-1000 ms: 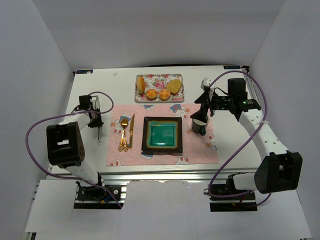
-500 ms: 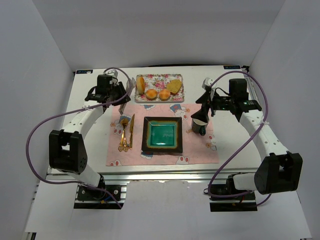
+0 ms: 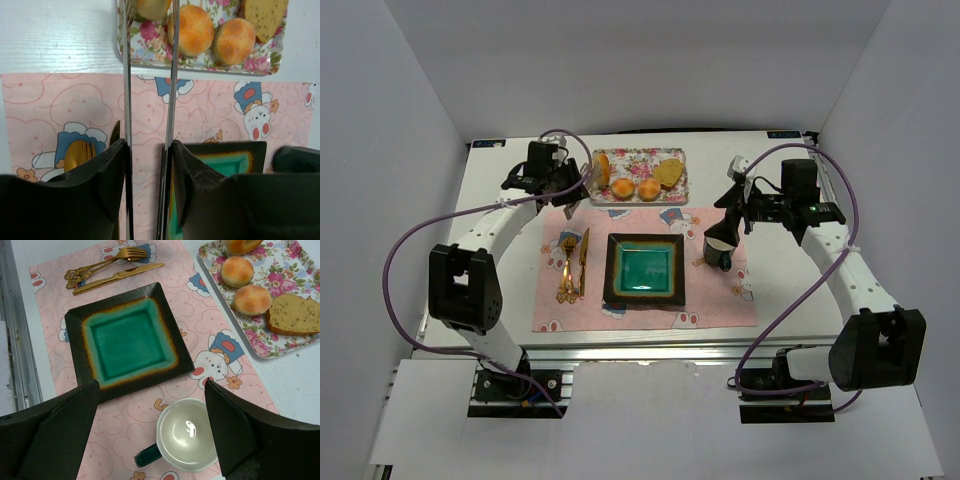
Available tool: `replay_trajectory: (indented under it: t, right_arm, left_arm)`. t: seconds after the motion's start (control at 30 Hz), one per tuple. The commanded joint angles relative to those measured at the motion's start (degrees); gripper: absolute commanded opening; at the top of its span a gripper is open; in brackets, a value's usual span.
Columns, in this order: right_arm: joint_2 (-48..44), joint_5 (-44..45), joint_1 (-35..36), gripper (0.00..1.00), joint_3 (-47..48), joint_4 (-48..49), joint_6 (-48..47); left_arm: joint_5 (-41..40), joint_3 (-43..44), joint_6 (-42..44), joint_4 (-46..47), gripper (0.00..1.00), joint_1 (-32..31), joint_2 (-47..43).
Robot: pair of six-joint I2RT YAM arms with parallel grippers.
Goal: Place the bread
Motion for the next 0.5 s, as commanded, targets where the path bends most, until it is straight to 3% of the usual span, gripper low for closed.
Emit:
replay_trajectory:
  t: [0.0, 0.47]
  right_arm:
    - [-1.48, -1.22, -0.43, 0.90, -0.71, 1.21, 0.38]
    - [-1.40, -1.84, -0.60, 0.89, -1.15, 1.64, 0.47]
  left_arm:
    - [-1.41, 3.10, -0.12, 0.23, 0.51, -0.47, -1.44]
    - [-2.46, 8.10, 2.34, -2.85, 0.54, -1.53, 3.22]
